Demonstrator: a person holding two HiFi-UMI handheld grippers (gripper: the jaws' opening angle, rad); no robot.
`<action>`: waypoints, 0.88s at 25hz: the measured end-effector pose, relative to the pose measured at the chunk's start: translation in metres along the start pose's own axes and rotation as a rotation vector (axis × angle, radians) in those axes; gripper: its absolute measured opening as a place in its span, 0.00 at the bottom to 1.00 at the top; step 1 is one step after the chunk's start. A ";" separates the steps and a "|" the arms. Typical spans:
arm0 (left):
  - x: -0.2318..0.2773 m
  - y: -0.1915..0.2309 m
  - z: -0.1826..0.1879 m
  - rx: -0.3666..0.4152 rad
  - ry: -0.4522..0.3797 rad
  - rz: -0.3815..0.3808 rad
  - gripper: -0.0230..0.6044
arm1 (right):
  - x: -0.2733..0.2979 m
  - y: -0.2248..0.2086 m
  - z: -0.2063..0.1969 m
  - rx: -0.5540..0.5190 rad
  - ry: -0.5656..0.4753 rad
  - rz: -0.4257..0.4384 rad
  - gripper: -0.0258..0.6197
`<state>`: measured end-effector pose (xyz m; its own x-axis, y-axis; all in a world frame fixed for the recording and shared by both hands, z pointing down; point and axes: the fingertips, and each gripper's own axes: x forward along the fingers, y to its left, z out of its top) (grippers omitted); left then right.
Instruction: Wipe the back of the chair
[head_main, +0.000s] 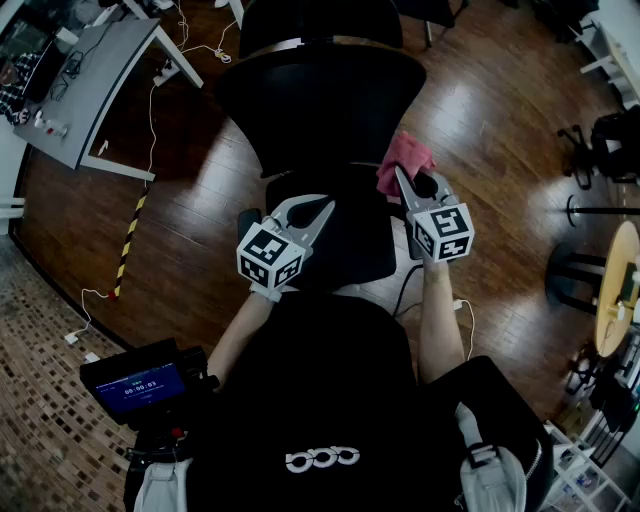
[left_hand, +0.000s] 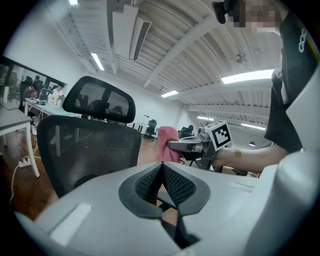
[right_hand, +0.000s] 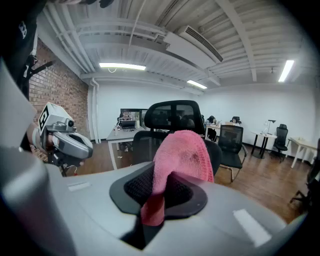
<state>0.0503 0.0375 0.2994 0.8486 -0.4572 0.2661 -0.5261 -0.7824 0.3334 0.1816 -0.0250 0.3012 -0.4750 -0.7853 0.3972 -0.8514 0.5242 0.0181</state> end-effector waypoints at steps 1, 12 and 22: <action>0.001 0.001 0.001 -0.002 0.001 0.003 0.03 | 0.003 -0.006 0.002 -0.004 0.002 -0.005 0.11; 0.007 0.018 0.004 -0.032 0.006 0.043 0.03 | 0.053 -0.082 0.009 -0.025 0.049 -0.076 0.11; -0.001 0.029 -0.003 -0.069 0.005 0.099 0.03 | 0.102 -0.161 0.010 -0.048 0.111 -0.186 0.10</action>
<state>0.0338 0.0164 0.3119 0.7924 -0.5283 0.3051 -0.6097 -0.7028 0.3666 0.2677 -0.1924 0.3294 -0.2813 -0.8303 0.4811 -0.9094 0.3908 0.1427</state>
